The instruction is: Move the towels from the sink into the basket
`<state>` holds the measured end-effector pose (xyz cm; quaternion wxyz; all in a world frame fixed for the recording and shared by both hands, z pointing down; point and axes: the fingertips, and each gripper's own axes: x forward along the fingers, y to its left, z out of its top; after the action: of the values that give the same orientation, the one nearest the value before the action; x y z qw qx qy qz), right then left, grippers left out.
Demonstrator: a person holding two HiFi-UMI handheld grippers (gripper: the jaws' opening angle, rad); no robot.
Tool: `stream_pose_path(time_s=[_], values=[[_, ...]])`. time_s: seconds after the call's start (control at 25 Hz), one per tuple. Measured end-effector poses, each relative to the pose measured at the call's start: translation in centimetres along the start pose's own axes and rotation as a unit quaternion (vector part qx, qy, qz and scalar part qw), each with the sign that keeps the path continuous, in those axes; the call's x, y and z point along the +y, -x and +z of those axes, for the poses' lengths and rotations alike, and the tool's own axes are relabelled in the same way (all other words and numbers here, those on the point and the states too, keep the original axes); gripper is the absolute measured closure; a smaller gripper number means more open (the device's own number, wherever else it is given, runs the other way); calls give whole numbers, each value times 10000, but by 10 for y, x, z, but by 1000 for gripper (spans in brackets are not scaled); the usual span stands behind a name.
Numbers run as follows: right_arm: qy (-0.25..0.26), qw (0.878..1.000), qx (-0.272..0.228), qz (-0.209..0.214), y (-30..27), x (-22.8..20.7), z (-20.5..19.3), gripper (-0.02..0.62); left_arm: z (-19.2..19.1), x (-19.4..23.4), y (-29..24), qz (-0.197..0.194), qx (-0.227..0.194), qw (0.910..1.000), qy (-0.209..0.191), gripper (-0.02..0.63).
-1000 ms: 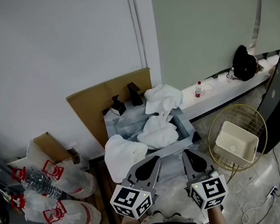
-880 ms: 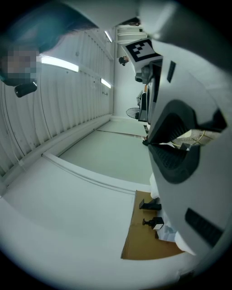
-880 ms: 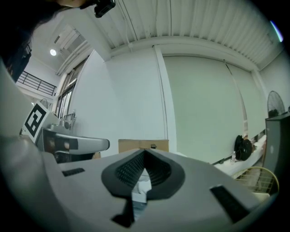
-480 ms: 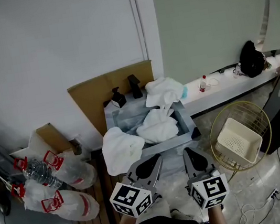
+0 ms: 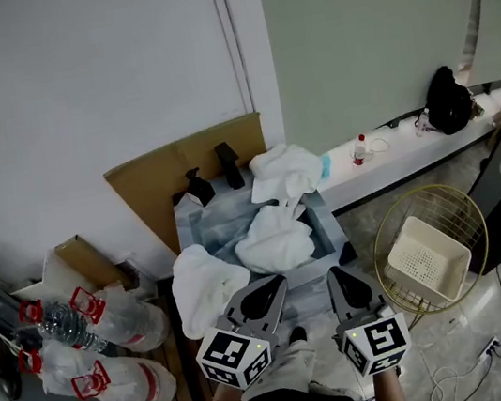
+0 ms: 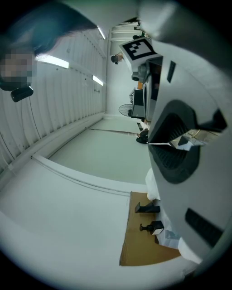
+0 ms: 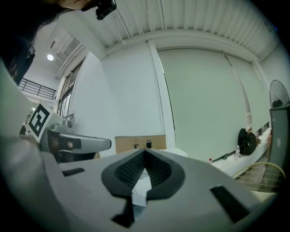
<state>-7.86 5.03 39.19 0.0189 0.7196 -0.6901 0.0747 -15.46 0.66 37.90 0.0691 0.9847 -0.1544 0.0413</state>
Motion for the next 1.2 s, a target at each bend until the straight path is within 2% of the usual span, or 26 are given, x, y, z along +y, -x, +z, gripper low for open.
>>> stream_pose_path(time_s=[0.32, 0.48, 0.6, 0.88, 1.2], values=[[182, 9996, -26, -204, -74, -51, 22, 591, 14, 53, -77, -260, -29, 9996, 77, 592], [163, 9994, 196, -223, -109, -68, 20, 591, 17, 77, -102, -341, -34, 9993, 128, 592], [156, 9993, 280, -171, -135, -75, 19, 591, 18, 95, -116, -372, -37, 9992, 151, 592], [557, 9978, 300, -191, -185, -88, 23, 591, 18, 132, -140, -375, -54, 9990, 230, 592], [993, 9934, 570, 55, -223, -106, 21, 589, 21, 150, -156, -263, -105, 9988, 403, 592]])
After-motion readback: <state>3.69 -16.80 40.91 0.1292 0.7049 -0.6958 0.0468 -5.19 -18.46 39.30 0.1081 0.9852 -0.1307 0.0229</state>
